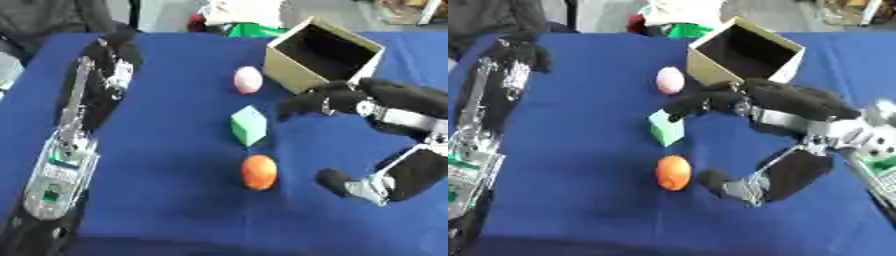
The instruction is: Pick up objects on the table and place them in the box.
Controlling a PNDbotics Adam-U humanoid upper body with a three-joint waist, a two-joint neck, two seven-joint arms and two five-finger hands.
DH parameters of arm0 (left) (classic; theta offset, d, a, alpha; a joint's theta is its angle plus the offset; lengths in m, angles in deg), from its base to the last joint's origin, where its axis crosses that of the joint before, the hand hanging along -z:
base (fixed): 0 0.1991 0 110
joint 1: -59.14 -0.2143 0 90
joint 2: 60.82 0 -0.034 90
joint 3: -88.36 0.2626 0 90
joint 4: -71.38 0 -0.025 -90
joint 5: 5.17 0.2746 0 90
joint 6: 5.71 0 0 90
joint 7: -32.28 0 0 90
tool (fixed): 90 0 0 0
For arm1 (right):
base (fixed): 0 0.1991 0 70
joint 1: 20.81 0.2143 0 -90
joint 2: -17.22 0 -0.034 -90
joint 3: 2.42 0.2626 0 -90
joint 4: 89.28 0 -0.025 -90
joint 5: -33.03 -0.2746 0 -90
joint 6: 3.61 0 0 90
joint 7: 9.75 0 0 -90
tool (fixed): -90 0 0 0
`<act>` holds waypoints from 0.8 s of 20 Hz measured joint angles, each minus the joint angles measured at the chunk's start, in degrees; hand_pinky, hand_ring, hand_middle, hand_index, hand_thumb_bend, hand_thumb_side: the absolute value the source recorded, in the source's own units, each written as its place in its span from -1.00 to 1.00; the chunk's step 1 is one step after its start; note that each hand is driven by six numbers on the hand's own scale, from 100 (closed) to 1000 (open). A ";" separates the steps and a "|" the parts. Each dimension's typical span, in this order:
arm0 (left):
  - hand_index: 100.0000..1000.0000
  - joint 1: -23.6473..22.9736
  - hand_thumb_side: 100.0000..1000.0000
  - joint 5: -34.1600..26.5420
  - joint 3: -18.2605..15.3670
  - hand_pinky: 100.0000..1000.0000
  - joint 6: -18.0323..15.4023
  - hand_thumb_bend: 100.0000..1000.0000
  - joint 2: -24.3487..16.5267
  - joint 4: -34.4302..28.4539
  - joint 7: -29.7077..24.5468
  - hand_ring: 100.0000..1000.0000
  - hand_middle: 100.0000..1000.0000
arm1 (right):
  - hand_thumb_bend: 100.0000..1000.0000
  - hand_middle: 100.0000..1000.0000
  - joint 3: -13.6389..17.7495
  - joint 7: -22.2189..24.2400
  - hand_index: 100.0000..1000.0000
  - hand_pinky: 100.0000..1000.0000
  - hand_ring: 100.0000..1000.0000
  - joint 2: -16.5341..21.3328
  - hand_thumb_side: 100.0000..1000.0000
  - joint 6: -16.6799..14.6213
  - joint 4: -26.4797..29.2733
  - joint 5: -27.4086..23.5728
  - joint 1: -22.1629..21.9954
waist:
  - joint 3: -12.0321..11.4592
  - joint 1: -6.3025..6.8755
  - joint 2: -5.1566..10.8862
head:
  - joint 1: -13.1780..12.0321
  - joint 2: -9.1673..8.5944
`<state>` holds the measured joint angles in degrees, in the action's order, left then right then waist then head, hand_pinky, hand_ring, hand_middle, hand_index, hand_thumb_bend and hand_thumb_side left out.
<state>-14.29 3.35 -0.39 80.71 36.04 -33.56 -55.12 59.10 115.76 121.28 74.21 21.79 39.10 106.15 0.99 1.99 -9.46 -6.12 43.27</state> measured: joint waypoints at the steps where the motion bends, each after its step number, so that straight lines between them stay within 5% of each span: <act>1: 0.51 0.00 0.30 -0.01 0.00 0.18 -0.02 -0.68 0.00 0.00 -0.03 0.16 0.07 | -0.78 0.58 -0.46 0.47 0.92 0.56 0.70 -0.30 -0.04 -0.03 -0.59 0.00 0.39 | 0.01 -0.01 0.00 | 0.10 0.01; 16: 0.51 0.00 0.31 -0.25 0.35 0.18 -0.15 -0.68 0.00 0.23 -0.69 0.16 0.07 | -0.85 0.60 -4.42 4.73 0.92 0.58 0.69 -7.43 -0.21 -5.20 -16.14 9.49 3.87 | -0.10 0.01 0.15 | 1.56 0.02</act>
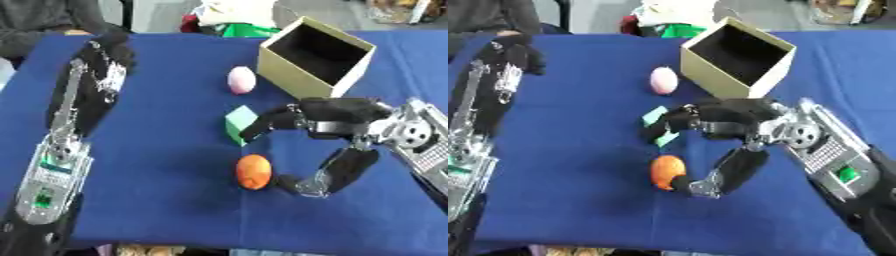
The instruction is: Pick up objects on the table and place them in the box.
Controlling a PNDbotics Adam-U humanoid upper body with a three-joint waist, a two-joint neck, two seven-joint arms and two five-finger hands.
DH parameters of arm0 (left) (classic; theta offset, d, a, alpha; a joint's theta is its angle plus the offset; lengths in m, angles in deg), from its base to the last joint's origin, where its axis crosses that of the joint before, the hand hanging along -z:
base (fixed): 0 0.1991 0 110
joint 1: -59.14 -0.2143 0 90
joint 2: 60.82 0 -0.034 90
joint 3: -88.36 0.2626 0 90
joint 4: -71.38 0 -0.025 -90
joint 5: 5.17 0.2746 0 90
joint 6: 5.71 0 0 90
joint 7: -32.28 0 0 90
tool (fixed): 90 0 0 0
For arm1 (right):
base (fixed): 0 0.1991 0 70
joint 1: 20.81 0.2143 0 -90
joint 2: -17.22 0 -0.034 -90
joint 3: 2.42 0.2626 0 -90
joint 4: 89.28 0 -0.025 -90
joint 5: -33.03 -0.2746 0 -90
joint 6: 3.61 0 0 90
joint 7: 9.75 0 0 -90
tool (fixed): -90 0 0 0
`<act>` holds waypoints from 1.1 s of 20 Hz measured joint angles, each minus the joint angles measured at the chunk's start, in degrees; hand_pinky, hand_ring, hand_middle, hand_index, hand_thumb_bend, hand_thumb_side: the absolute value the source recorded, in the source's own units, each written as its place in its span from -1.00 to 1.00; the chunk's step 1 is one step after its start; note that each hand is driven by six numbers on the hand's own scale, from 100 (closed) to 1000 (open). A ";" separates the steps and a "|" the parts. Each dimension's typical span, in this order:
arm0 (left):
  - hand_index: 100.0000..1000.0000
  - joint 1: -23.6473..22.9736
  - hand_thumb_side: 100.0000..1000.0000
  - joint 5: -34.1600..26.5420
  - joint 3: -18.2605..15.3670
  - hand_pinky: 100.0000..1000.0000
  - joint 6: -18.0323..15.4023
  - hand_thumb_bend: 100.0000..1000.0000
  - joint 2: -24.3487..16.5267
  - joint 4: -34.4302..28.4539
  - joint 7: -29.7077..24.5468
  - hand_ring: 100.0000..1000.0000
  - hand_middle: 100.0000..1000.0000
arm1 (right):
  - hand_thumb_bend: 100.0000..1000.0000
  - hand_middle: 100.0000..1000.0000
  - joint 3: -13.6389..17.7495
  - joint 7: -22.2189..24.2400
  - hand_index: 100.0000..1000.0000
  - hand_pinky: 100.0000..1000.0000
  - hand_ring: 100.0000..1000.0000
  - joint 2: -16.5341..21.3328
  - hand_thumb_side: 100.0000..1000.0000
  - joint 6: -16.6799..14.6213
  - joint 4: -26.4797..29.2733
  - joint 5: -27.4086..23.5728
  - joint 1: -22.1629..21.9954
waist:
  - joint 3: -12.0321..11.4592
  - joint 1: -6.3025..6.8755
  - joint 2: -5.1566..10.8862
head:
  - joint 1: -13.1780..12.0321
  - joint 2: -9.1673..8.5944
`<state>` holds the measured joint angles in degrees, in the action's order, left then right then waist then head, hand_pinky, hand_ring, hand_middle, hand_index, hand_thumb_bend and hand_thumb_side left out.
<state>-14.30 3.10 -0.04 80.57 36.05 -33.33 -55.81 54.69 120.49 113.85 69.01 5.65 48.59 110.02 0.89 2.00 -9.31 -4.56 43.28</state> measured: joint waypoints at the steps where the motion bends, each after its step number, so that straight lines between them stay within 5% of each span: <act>1: 0.51 0.00 0.31 -0.01 0.01 0.18 -0.02 -0.68 0.00 0.08 -0.03 0.16 0.07 | -0.85 0.60 -0.01 -0.16 0.92 0.58 0.69 -0.58 -0.19 -0.44 -1.46 0.94 0.07 | -0.02 0.01 0.00 | 0.08 0.00; 15: 0.51 0.00 0.31 -0.16 0.30 0.18 0.05 -0.68 0.01 0.11 -0.40 0.16 0.07 | -0.80 0.61 -0.59 -6.09 0.93 0.59 0.67 -6.67 -0.21 -9.26 -15.65 17.51 0.47 | -0.19 0.22 0.03 | 0.75 0.00; 22: 0.51 0.00 0.31 -0.16 0.30 0.18 0.04 -0.69 0.01 0.11 -0.44 0.16 0.07 | -0.85 0.51 -0.64 -8.82 0.75 0.58 0.65 -7.76 -0.26 -12.19 -18.79 23.18 -0.05 | -0.16 0.34 0.08 | 0.94 0.00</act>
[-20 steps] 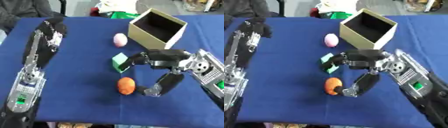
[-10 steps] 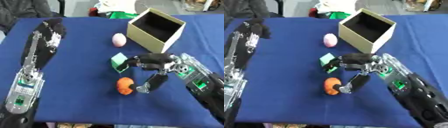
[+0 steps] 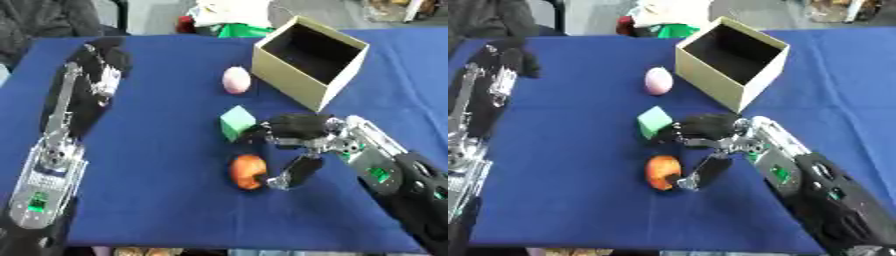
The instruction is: Pick up objects on the table and place them in the box.
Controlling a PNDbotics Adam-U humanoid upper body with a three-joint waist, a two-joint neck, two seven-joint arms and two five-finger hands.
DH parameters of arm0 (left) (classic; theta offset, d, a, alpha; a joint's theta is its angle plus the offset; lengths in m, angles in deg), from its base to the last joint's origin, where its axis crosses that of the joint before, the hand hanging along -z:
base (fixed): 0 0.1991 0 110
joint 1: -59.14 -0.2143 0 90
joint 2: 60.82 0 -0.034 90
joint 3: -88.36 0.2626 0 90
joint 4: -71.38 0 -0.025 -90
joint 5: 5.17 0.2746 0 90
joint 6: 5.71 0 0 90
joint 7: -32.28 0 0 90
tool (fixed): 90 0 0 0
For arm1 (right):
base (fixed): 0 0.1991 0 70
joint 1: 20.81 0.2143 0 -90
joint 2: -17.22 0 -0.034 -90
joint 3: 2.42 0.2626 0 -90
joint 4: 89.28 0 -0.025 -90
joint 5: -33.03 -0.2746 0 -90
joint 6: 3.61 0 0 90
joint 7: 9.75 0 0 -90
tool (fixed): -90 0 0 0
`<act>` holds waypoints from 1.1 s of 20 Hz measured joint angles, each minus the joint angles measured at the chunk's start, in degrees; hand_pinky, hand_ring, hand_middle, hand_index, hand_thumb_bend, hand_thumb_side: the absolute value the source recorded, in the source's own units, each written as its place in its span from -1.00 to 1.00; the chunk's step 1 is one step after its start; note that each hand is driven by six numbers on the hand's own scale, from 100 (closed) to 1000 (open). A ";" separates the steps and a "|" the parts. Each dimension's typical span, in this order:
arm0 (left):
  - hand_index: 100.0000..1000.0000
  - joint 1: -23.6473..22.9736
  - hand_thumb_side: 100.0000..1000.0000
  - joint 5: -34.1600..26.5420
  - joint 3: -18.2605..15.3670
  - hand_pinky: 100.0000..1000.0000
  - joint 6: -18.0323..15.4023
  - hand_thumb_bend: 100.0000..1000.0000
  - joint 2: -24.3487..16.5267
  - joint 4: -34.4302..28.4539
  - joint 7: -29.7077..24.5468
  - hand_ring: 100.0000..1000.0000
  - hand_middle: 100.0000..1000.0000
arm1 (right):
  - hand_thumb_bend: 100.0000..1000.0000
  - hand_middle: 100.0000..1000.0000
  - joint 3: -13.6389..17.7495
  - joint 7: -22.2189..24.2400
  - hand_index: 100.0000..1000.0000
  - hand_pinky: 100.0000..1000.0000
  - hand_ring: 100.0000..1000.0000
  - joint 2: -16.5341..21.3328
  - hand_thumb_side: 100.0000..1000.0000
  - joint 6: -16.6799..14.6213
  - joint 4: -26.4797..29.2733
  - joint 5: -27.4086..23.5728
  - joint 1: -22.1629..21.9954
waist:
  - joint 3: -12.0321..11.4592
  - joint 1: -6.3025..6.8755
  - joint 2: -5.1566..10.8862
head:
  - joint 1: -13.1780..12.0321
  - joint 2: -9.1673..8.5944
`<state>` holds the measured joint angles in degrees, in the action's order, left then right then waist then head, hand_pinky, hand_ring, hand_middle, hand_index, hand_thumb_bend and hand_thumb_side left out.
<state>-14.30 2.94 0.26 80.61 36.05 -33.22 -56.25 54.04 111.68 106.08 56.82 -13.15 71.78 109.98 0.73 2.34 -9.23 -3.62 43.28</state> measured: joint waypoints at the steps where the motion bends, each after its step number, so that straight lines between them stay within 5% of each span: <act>1: 0.51 0.00 0.31 0.00 0.00 0.18 0.00 -0.69 0.00 0.00 0.00 0.16 0.07 | -0.85 0.50 0.00 -0.31 0.73 0.58 0.65 -0.08 -0.26 -0.31 -0.23 0.46 -0.01 | 0.00 0.00 0.00 | 0.01 0.00; 6: 0.51 0.00 0.31 0.00 0.00 0.18 0.00 -0.69 0.00 0.00 -0.01 0.16 0.07 | -1.00 0.25 -0.01 -2.34 0.00 0.55 0.60 -0.48 -0.49 -1.43 -0.74 1.58 -0.21 | 0.01 0.01 0.00 | 0.06 0.00; 10: 0.51 0.00 0.31 0.00 0.00 0.18 0.00 -0.69 0.00 0.00 -0.01 0.16 0.07 | -1.00 0.15 0.04 -5.55 -0.32 0.53 0.56 -0.44 -0.56 -1.16 -0.80 1.42 -0.46 | 0.04 0.03 0.01 | 0.07 0.00; 22: 0.51 0.00 0.30 0.00 -0.01 0.18 -0.02 -0.70 0.00 -0.06 0.03 0.16 0.07 | -1.00 0.11 4.87 -10.21 -0.36 0.52 0.54 7.07 -0.66 8.07 7.10 -8.51 3.24 | -0.15 -0.24 0.72 | -0.03 0.01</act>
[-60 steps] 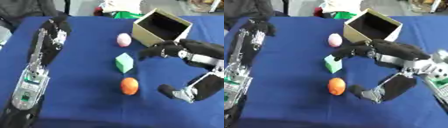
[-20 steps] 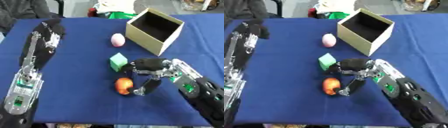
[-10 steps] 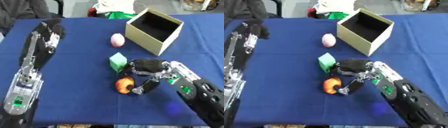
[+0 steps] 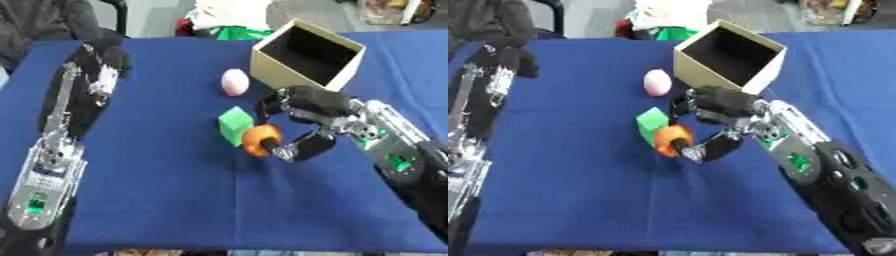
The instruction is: Pick up objects on the table and place them in the box.
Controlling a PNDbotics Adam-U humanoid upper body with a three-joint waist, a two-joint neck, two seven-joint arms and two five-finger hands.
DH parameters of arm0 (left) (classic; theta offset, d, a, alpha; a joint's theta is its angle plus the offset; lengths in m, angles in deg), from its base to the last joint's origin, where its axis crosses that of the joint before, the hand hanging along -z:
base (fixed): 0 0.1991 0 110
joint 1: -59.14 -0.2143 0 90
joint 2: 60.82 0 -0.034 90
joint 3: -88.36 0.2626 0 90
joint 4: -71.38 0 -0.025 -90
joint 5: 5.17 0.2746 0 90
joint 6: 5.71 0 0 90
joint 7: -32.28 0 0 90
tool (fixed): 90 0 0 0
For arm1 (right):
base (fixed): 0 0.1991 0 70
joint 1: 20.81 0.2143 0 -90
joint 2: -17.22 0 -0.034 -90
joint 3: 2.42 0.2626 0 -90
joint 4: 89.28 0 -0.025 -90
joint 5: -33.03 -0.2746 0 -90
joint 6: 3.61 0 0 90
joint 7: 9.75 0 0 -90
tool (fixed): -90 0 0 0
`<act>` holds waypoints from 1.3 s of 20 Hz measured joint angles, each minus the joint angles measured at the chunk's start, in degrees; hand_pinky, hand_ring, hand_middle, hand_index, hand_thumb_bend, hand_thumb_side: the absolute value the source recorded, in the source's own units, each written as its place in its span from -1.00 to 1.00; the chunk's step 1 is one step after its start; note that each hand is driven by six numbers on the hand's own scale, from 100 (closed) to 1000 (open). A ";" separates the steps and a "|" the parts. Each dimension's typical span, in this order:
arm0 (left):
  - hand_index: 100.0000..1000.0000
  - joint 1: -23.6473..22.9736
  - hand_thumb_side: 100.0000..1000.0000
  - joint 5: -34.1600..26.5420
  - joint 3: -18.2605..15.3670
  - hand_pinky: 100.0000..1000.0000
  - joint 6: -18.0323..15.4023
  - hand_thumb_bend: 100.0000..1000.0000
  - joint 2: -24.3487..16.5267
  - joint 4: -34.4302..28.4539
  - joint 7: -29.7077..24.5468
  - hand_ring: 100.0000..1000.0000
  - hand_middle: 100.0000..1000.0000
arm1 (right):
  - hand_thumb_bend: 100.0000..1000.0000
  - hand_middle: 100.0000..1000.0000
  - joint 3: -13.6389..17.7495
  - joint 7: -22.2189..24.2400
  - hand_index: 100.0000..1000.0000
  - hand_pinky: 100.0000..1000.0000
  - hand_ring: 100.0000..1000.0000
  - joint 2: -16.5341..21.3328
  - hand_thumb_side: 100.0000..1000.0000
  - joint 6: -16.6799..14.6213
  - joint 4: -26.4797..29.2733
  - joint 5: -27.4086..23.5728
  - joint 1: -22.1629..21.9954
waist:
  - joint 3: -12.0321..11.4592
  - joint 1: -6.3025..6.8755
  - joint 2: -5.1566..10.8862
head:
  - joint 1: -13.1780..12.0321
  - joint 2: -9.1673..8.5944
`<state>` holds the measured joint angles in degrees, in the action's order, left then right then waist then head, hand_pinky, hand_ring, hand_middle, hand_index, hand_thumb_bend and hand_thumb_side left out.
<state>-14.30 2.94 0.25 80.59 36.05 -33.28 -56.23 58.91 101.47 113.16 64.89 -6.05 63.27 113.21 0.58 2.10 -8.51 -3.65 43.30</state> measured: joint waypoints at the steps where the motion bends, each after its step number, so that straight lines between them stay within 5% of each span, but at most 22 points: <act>1: 0.51 0.00 0.30 0.00 0.00 0.18 0.00 -0.70 0.00 0.00 0.00 0.16 0.07 | -1.00 0.11 0.83 -0.30 -0.36 0.52 0.54 0.71 -0.67 0.91 0.12 -0.39 0.55 | -0.19 -0.03 0.03 | 0.01 0.00; 6: 0.51 0.09 0.30 0.00 0.11 0.18 -0.04 -0.70 0.00 0.00 -0.20 0.16 0.07 | -1.00 0.12 5.46 -2.58 -0.32 0.53 0.54 2.66 -0.69 4.31 -2.97 0.43 3.65 | -2.07 -0.12 -0.01 | 0.86 -0.06; 16: 0.51 1.64 0.31 -0.32 1.43 0.18 -0.13 -0.70 0.02 0.01 -1.45 0.15 0.07 | -1.00 0.12 14.29 -10.44 -0.25 0.52 0.56 3.07 -0.68 6.66 -18.56 9.65 7.35 | -6.91 -0.13 -1.59 | 5.82 -1.54; 26: 0.51 1.76 0.31 -0.56 1.46 0.18 -0.09 -0.70 0.46 0.01 -1.65 0.15 0.07 | -1.00 0.19 18.20 -15.00 0.16 0.54 0.59 3.10 -0.59 7.86 -30.33 12.32 7.92 | -7.22 -0.21 -2.21 | 6.90 -1.64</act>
<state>-12.54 2.38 1.71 80.50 36.51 -33.27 -57.88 77.11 86.46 116.25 72.75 -36.38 75.59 121.13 -6.64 1.89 -10.72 3.26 41.66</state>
